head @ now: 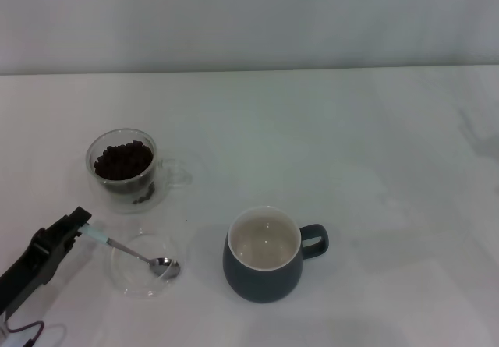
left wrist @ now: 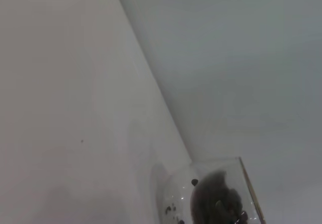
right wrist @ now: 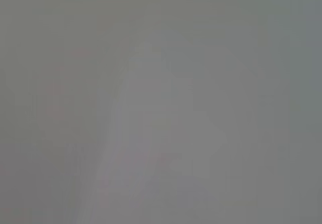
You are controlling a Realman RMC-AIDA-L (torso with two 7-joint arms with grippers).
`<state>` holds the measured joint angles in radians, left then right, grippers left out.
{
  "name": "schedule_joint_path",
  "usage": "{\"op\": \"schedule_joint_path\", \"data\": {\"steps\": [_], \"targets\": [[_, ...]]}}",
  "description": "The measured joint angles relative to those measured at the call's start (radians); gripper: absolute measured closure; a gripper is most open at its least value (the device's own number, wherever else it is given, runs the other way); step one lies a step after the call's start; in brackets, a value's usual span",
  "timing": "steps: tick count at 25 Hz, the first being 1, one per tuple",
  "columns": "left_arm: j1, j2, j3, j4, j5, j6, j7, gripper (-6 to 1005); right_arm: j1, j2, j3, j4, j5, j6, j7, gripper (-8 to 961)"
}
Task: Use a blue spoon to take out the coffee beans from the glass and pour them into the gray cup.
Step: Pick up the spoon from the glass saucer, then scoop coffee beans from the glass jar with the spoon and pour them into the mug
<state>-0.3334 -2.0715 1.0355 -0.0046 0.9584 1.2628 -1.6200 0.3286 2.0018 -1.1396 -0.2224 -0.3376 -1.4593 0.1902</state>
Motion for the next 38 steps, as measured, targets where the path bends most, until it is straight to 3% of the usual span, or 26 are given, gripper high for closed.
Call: {"op": "schedule_joint_path", "data": {"steps": [17,28,37,38], "targets": [[0.008,0.0,-0.004,0.02,-0.007,-0.001,0.005,841,-0.002,0.001,-0.026,0.005,-0.002,-0.003,0.0,238],[0.056,0.006,0.0,0.14,0.005,0.035,-0.005,860,-0.003,0.003,-0.031,0.009,-0.001,-0.029,0.0,240],[0.056,0.048,-0.004,0.254,0.007,0.15,-0.02,859,-0.002,0.005,-0.037,0.009,-0.001,-0.031,-0.014,241],[0.055,0.072,-0.006,0.295,0.007,0.162,-0.041,859,-0.002,0.005,-0.038,0.009,-0.001,-0.032,-0.019,241]]}}
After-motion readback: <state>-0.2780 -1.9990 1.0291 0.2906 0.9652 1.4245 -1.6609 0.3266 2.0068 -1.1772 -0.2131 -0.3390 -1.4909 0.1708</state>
